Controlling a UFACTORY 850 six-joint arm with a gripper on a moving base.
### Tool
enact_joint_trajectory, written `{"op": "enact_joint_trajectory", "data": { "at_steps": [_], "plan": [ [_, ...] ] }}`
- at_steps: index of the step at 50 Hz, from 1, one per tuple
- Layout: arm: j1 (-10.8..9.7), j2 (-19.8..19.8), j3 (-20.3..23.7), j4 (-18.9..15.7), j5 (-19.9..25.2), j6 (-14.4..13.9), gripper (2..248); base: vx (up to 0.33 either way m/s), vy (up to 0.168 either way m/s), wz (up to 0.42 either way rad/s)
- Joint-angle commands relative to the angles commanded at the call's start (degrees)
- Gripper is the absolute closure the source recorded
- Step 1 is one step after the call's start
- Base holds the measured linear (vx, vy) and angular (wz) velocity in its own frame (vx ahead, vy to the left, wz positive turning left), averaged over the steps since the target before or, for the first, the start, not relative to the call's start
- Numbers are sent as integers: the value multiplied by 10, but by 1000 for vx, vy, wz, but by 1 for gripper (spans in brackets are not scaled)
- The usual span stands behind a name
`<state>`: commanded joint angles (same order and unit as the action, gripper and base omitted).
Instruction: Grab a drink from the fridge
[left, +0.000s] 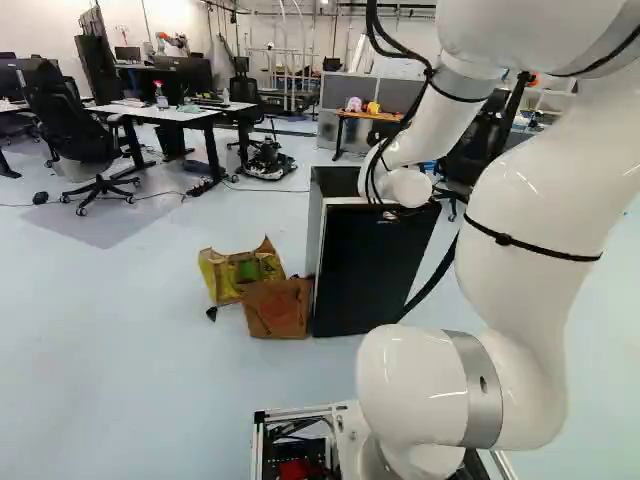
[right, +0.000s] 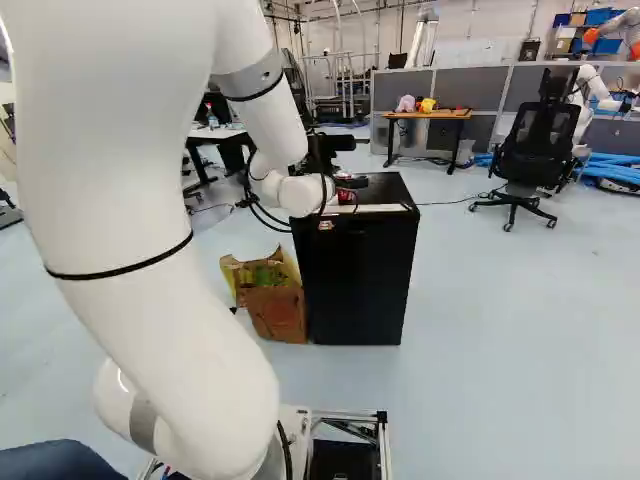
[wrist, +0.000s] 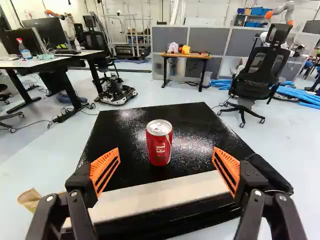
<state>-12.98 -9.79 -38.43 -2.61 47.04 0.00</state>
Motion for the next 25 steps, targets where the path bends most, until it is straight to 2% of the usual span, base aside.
{"op": "enact_joint_trajectory", "data": {
  "at_steps": [25],
  "plan": [
    [8, -52, -24, 0, 45, 0, 3, 0, 0, 0]
  ]
}}
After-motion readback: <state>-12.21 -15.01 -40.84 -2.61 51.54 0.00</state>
